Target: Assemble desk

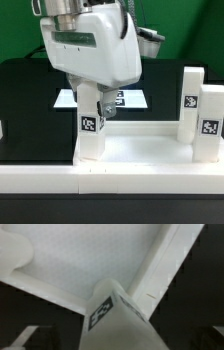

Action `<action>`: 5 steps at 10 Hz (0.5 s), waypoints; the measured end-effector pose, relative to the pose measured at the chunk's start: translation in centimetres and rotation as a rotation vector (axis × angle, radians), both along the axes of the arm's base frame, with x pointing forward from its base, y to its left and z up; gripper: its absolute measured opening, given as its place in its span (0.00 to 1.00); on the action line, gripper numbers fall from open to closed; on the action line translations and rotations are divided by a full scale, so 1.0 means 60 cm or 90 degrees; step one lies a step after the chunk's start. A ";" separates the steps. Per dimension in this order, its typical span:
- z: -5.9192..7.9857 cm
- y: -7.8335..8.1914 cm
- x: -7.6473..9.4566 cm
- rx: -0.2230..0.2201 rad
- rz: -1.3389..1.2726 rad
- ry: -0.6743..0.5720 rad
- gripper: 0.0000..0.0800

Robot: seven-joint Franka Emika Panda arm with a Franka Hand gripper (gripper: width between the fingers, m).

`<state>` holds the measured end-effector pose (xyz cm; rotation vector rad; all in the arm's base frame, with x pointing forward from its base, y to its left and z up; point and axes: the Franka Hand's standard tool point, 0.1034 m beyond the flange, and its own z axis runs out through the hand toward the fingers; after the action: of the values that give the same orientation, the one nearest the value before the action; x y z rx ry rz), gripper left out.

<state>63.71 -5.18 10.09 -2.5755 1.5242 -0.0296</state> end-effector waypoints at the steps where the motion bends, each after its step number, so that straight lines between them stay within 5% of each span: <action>1: 0.000 0.000 0.000 -0.004 0.041 -0.005 0.81; 3: 0.001 -0.001 -0.001 -0.020 0.161 -0.016 0.81; 5: 0.006 -0.007 0.002 -0.067 0.418 -0.029 0.81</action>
Offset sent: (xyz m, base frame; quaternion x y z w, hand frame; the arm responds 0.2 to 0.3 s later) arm -0.0014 0.0055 0.0094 -0.0463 0.0025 -0.4224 0.9052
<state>63.80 -5.58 10.44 -2.9968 0.6165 -0.0949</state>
